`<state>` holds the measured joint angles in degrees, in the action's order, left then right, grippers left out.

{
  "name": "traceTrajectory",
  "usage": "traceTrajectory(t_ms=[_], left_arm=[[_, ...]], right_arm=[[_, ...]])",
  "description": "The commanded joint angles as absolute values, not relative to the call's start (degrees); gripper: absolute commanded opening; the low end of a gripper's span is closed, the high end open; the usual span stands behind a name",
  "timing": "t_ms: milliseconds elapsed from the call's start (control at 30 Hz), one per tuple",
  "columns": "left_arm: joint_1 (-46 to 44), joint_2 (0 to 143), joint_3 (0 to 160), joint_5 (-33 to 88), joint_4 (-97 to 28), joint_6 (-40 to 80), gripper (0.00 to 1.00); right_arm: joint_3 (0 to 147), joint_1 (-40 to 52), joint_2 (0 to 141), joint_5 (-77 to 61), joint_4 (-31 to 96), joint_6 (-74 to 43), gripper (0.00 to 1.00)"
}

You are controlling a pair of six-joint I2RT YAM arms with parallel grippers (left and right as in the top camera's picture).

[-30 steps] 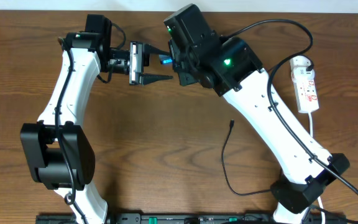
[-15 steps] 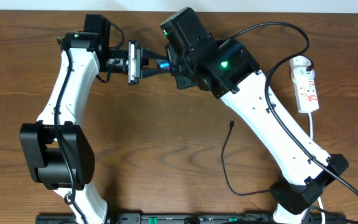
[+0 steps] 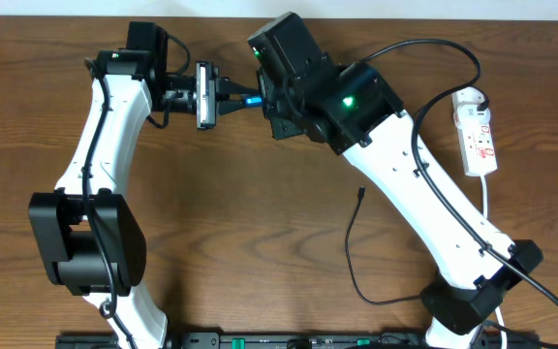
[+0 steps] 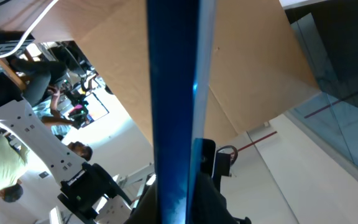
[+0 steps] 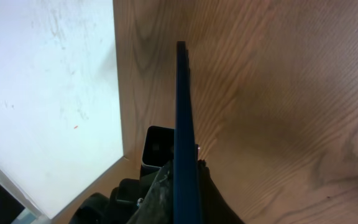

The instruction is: Plug charger to phone and switch on socket

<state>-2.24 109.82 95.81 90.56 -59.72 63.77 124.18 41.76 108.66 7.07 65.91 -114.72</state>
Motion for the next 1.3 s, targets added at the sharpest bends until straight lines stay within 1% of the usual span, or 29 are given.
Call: traceTrajectory(t_ms=[0, 33, 100, 200, 267, 333, 367, 400, 433, 567, 667, 833, 900, 1000, 1067, 1167, 1267], left_arm=[[-3.1, 108.2, 96.7, 88.7, -60.3, 63.7, 0.07], [-3.1, 108.2, 96.7, 87.8, -60.3, 63.7, 0.07], [-3.1, 108.2, 96.7, 86.1, -60.3, 63.7, 0.07], [-3.1, 108.2, 96.7, 84.4, -60.2, 63.2, 0.07], [-3.1, 108.2, 96.7, 83.9, -59.2, 62.8, 0.07], [-3.1, 108.2, 96.7, 82.9, -57.3, 62.3, 0.07], [-3.1, 108.2, 96.7, 82.3, -55.9, 61.5, 0.07], [-3.1, 108.2, 96.7, 81.7, -54.8, 61.1, 0.07], [-3.1, 108.2, 96.7, 80.9, -53.8, 60.4, 0.07], [-3.1, 108.2, 96.7, 76.4, -51.6, 58.8, 0.07], [-3.1, 108.2, 96.7, 71.5, -49.3, 55.5, 0.07], [-3.1, 108.2, 96.7, 62.5, -47.6, 48.0, 0.07], [-3.1, 108.2, 96.7, 61.7, -47.4, 44.7, 0.07], [-3.1, 108.2, 96.7, 61.7, -44.9, 38.8, 0.07], [-3.1, 108.2, 96.7, 61.6, -43.7, 35.8, 0.08], [-3.1, 108.2, 96.7, 61.6, -42.5, 31.5, 0.07], [-3.1, 108.2, 96.7, 59.0, -42.5, 30.4, 0.07]], right_arm=[[124.8, 41.9, 106.1, 9.6, 62.7, -110.6, 0.19], [124.8, 41.8, 106.1, 10.2, 62.2, -109.0, 0.30], [124.8, 41.4, 106.1, 11.9, 61.5, -105.2, 0.38], [124.8, 40.3, 106.0, 13.6, 61.1, -99.7, 0.47], [124.8, 39.2, 105.6, 13.5, 61.1, -96.0, 0.50], [124.8, 37.8, 105.0, 13.5, 61.1, -91.1, 0.58], [124.8, 37.0, 104.6, 13.3, 61.0, -88.5, 0.70], [124.8, 36.2, 104.0, 13.2, 60.9, -85.8, 0.89], [124.8, 35.2, 103.3, 13.1, 60.8, -81.8, 0.99], [124.8, 31.0, 100.2, 11.9, 61.1, -65.0, 0.99], [124.8, 27.2, 97.7, 11.5, 65.2, -53.9, 0.99], [124.7, 21.3, 97.3, 11.4, 76.5, -46.6, 0.99], [124.1, 19.0, 98.1, 11.1, 80.6, -41.7, 0.99], [122.2, 15.9, 99.6, 7.6, 85.8, -38.3, 0.99], [120.2, 14.5, 100.4, 3.7, 87.5, -36.4, 0.99], [114.7, 13.9, 100.7, -2.9, 86.9, -30.7, 0.99], [107.8, 14.5, 100.7, -7.1, 85.2, -26.4, 0.99]])
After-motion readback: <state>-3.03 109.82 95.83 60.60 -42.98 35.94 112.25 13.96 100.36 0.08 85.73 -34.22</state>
